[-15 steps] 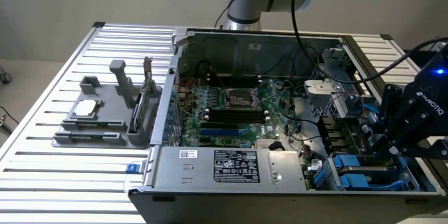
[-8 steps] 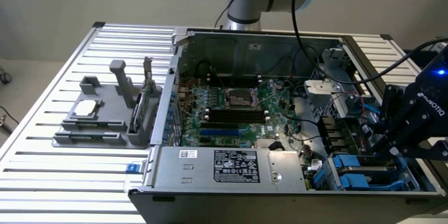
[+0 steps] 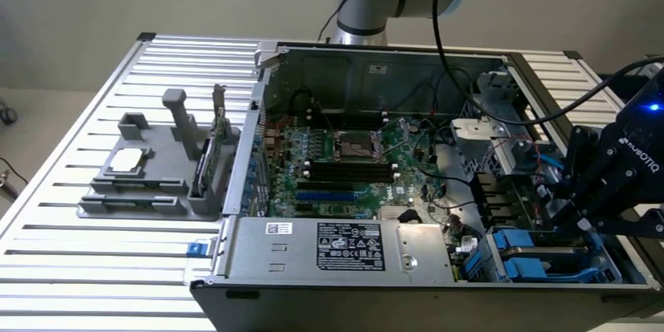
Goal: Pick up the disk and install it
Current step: 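Insert the disk into the insertion slot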
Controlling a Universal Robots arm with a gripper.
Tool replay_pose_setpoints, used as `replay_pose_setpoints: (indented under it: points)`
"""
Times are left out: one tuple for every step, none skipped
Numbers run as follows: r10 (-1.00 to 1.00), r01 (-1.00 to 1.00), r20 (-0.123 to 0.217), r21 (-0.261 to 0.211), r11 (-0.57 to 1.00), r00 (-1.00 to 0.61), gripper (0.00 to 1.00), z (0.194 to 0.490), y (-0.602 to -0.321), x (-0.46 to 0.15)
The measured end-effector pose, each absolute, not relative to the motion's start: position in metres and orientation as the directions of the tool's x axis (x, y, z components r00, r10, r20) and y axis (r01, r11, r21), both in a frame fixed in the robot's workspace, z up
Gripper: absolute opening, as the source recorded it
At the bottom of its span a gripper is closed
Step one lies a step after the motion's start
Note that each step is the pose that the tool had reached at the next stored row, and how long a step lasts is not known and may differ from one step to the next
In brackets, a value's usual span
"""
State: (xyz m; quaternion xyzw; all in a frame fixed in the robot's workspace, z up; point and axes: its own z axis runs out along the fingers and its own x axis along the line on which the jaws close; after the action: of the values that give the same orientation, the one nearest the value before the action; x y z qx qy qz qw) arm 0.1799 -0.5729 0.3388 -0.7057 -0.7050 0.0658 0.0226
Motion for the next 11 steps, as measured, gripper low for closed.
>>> replay_pose_setpoints:
  points:
    - [0.998,0.992,-0.061,-0.125,-0.006,-0.001,0.17,0.3388,-0.5729,0.1799]
    - [0.998,0.992,-0.061,-0.125,-0.009,0.001,0.17,0.3388,-0.5729,0.1799]
    - [0.998,0.992,-0.061,-0.125,-0.011,0.004,0.17,0.3388,-0.5729,0.1798]
    - [0.998,0.992,-0.061,-0.125,-0.014,0.006,0.17,0.3388,-0.5729,0.1798]
    - [0.998,0.992,-0.061,-0.125,-0.017,0.010,0.17,0.3388,-0.5729,0.1798]
    - [0.998,0.992,-0.061,-0.125,-0.020,0.013,0.17,0.3388,-0.5729,0.1798]
    - [0.998,0.992,-0.061,-0.125,-0.023,0.016,0.17,0.3388,-0.5729,0.1797]
    - [0.998,0.992,-0.061,-0.125,-0.025,0.018,0.17,0.3388,-0.5729,0.1797]
    - [0.998,0.992,-0.061,-0.125,-0.027,0.020,0.17,0.3388,-0.5729,0.1796]
    - [0.998,0.992,-0.061,-0.125,-0.029,0.022,0.17,0.3388,-0.5729,0.1796]
    - [0.998,0.992,-0.061,-0.125,-0.032,0.024,0.17,0.3388,-0.5729,0.1795]
